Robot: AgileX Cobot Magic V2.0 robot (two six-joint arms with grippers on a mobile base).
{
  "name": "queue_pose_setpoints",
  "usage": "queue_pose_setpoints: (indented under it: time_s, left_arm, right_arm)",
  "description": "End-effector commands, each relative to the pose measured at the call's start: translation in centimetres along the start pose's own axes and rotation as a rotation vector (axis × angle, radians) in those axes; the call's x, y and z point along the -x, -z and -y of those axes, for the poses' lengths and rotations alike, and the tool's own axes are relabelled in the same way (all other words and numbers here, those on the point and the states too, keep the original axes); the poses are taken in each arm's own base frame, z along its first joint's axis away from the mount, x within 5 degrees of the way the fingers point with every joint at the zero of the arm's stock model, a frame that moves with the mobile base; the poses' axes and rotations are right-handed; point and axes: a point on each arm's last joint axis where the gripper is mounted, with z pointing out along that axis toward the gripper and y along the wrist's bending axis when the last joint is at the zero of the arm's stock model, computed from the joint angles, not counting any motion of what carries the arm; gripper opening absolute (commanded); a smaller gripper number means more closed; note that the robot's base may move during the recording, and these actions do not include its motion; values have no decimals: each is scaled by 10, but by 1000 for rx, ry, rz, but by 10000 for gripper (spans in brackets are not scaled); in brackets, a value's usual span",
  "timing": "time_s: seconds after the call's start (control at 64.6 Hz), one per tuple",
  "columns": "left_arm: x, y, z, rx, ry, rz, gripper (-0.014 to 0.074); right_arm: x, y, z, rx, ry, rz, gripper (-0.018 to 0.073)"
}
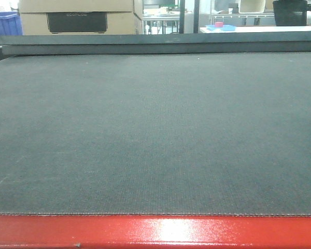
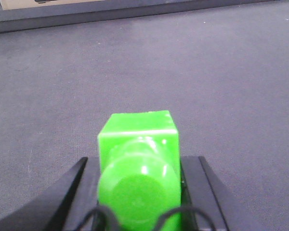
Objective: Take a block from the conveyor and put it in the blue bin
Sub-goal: 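Lift both held blocks up off the conveyor belt, then turn the base away from the conveyor and drive across the floor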
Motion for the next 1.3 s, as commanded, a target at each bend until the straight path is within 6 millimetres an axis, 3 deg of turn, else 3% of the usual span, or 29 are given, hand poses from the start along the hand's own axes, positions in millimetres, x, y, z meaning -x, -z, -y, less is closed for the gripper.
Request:
queue_pose_setpoints:
  time_s: [0.0,1.285]
  left_arm:
    - [4,3,0,-5,5,35,-111]
    - [4,3,0,-2,6,34,-111]
  right_arm:
    - [4,4,0,-3,10,30,-153]
    - [4,4,0,-3,10,30,-153]
